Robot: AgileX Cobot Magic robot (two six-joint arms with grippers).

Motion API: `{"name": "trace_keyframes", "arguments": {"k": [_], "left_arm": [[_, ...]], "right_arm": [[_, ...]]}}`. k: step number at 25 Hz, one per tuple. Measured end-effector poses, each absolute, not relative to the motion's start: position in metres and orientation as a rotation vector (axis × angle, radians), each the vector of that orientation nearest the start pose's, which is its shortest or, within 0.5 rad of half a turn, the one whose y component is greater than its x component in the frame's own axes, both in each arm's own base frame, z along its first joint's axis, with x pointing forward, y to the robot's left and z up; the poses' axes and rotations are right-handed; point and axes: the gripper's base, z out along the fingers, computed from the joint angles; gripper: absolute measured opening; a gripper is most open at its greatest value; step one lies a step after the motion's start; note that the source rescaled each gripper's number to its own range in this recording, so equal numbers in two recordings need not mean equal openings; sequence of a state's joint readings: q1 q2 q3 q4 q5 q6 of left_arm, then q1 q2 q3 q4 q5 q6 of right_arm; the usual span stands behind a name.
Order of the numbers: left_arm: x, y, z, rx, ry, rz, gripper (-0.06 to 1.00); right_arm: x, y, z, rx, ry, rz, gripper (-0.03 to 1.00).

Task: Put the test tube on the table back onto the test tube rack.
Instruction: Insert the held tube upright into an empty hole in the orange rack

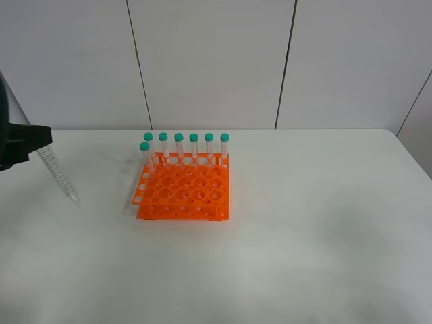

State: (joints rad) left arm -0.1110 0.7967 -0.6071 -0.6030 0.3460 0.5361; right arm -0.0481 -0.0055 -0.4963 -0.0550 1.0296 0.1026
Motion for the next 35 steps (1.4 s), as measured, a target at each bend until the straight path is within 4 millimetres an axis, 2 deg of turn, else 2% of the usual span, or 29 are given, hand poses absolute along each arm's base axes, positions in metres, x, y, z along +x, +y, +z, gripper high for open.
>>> {"name": "trace_keyframes", "arguments": {"k": [8, 14, 23, 35], "left_arm": [[0.203, -0.058, 0.291, 0.231, 2.007, -0.276, 0.46], [0.231, -0.064, 0.287, 0.21, 2.016, -0.246, 0.46], [0.256, -0.086, 0.287, 0.26, 1.956, -0.239, 0.46], [0.287, -0.094, 0.274, 0.258, 1.933, -0.202, 0.46]], "right_arm": [[-0.004, -0.004, 0.279, 0.153, 2.004, -0.031, 0.38], [-0.004, -0.004, 0.279, 0.153, 2.004, -0.031, 0.38], [-0.004, -0.004, 0.279, 0.153, 2.004, -0.031, 0.38], [-0.004, -0.004, 0.279, 0.153, 2.004, -0.03, 0.38]]}}
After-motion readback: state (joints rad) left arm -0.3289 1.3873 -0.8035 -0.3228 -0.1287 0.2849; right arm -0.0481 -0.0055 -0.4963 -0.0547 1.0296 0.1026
